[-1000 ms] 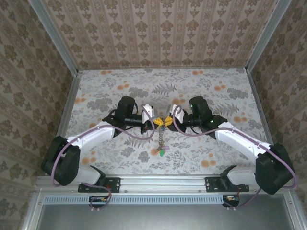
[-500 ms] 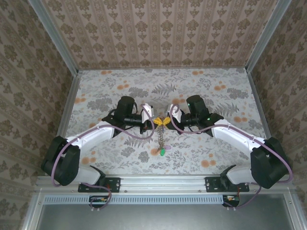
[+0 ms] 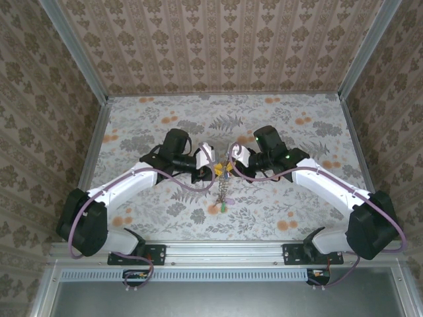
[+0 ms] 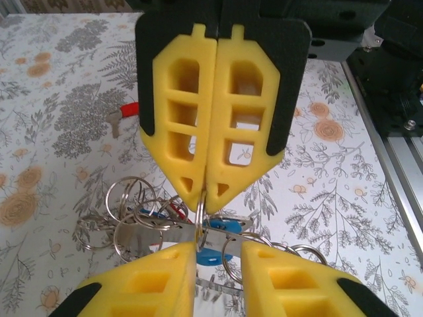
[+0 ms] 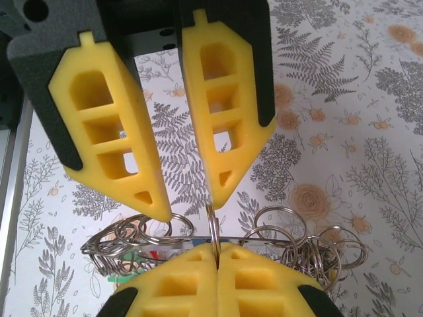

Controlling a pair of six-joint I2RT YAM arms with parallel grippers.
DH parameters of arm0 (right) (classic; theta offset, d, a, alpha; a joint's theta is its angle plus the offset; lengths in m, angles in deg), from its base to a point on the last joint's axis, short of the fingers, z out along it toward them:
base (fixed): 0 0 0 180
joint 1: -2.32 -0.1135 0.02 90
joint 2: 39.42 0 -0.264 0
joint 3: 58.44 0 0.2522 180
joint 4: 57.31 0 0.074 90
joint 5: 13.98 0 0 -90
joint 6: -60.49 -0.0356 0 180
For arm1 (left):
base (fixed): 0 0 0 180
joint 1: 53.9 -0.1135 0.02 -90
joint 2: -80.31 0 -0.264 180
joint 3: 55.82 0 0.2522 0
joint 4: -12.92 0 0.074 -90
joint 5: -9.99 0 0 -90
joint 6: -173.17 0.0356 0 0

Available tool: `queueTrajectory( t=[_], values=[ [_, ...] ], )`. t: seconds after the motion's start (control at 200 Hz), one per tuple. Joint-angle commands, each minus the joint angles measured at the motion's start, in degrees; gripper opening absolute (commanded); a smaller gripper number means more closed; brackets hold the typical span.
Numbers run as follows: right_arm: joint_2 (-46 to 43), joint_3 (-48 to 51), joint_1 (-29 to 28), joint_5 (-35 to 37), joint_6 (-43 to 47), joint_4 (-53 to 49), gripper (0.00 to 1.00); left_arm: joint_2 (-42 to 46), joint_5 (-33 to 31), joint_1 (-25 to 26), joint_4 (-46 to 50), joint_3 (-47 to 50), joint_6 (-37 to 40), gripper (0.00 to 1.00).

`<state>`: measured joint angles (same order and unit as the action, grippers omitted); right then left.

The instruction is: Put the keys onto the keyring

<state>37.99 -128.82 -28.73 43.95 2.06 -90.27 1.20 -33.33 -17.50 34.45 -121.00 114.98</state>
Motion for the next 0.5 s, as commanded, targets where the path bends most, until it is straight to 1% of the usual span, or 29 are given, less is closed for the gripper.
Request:
queueTrajectory(
  t=[0.0, 0.32, 0.495],
  values=[
    [0.28, -3.16, -0.67, 1.02, 1.92, -3.39, 0.0, 0.58, -0.09, 0.66, 1.0, -1.9, 1.4, 0.25],
    [0.54, -5.25, -1.8, 1.93, 2.19, -6.01, 0.0, -0.68, 0.48, 1.74, -1.51, -2.45, 0.18, 0.26],
    [0.49, -5.43, -1.91, 1.36, 2.0, -6.03, 0.0, -1.52, 0.26, 2.09, -1.35, -2.86, 0.28, 0.19]
  ],
)
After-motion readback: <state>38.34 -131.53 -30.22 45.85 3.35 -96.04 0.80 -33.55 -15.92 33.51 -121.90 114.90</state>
